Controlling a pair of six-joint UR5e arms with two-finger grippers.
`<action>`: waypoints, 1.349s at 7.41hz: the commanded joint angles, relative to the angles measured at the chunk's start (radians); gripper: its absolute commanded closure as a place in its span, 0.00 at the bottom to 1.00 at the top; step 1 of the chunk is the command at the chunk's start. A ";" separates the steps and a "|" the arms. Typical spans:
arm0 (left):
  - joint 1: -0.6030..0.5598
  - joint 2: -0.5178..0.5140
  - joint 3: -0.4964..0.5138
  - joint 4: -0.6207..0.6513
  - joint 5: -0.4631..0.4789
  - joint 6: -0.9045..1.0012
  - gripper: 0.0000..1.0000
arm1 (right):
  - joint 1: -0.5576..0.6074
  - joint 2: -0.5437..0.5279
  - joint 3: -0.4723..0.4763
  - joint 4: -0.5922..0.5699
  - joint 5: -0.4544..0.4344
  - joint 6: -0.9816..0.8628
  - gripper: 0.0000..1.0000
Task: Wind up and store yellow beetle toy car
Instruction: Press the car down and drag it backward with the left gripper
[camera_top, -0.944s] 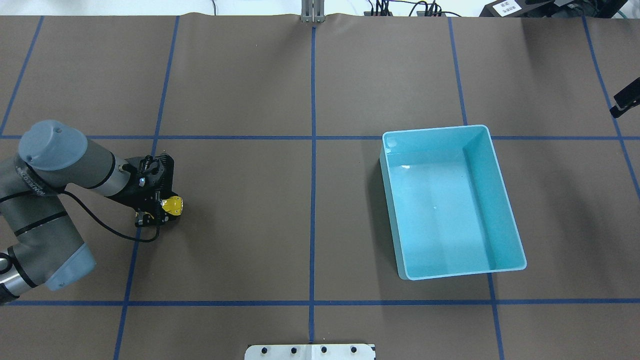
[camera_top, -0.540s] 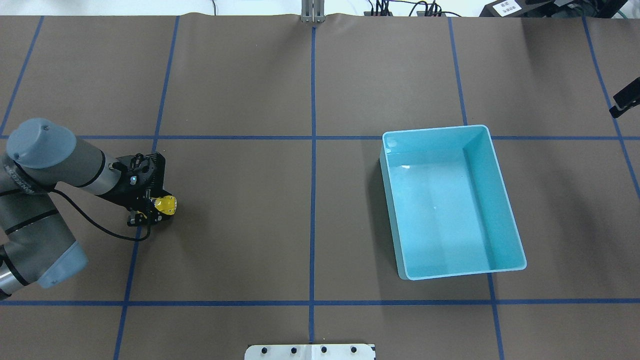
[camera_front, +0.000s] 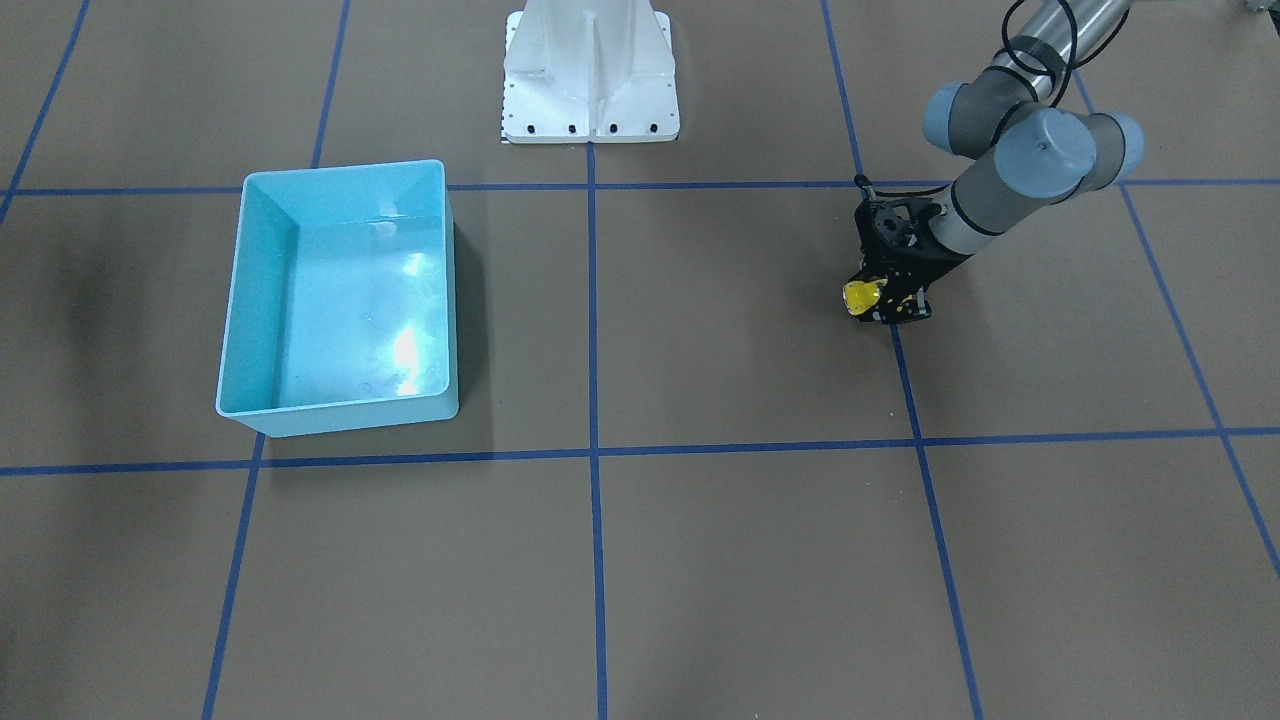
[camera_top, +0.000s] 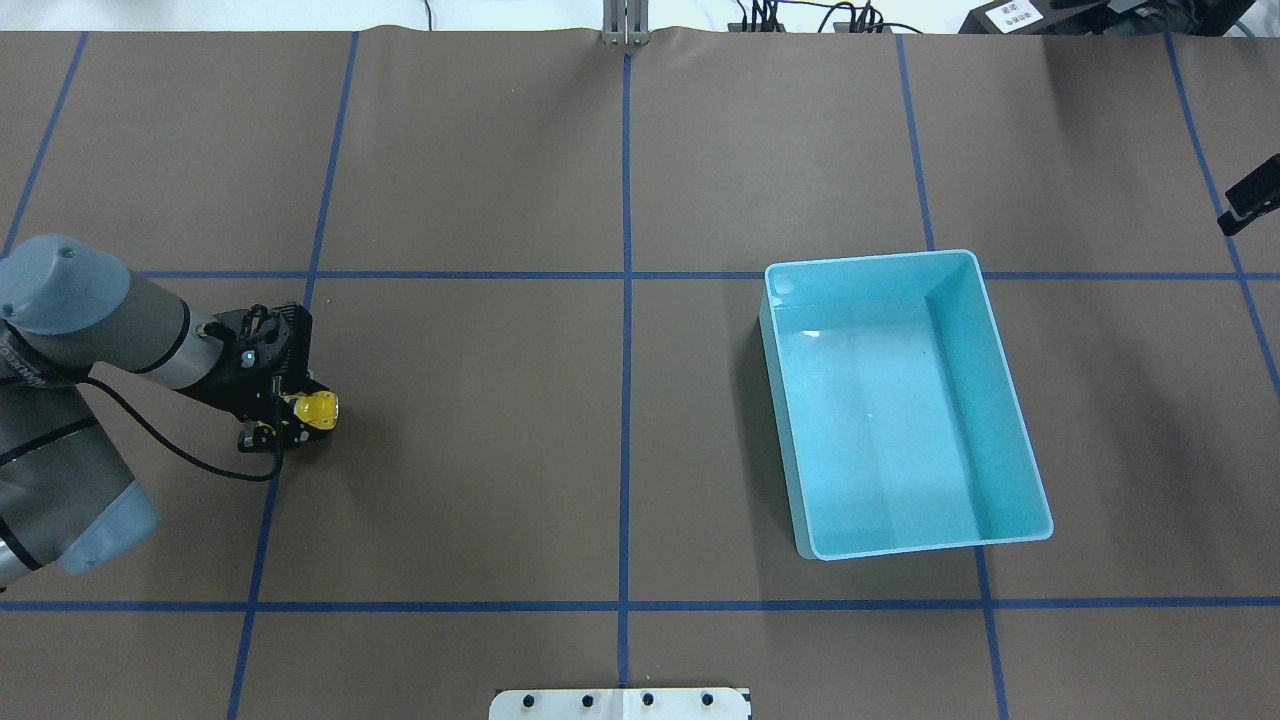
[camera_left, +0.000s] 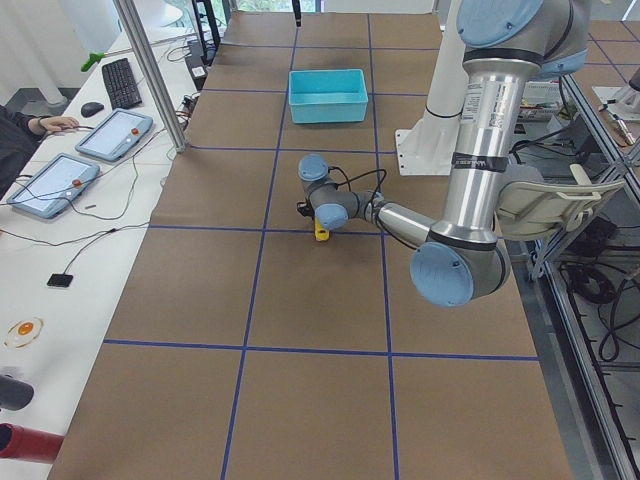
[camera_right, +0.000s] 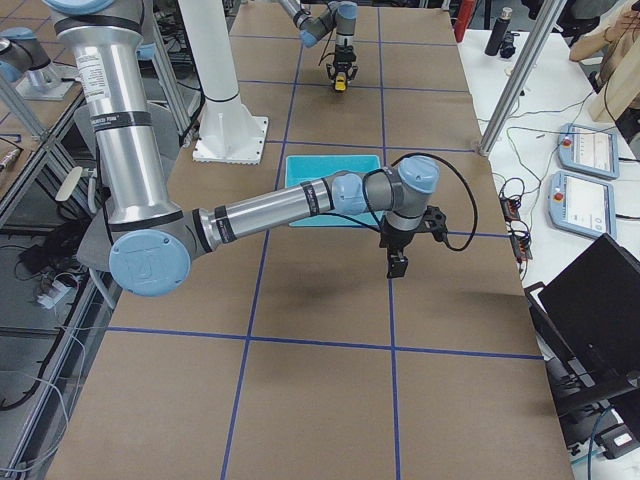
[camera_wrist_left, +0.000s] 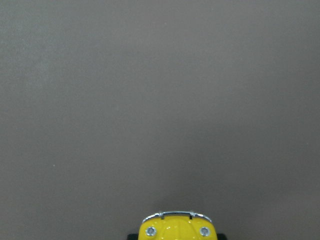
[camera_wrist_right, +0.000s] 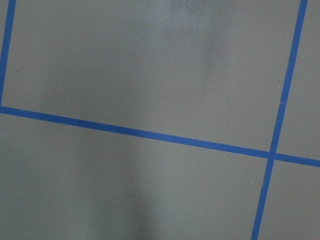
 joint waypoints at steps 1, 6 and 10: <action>0.000 0.004 0.014 -0.016 -0.001 0.000 1.00 | -0.005 0.001 0.003 0.002 0.000 0.001 0.00; -0.034 0.058 0.040 -0.106 -0.044 -0.009 1.00 | -0.007 0.001 0.001 0.002 0.000 0.001 0.00; -0.034 0.064 0.062 -0.142 -0.044 -0.009 1.00 | -0.008 0.001 0.001 0.002 0.000 -0.001 0.00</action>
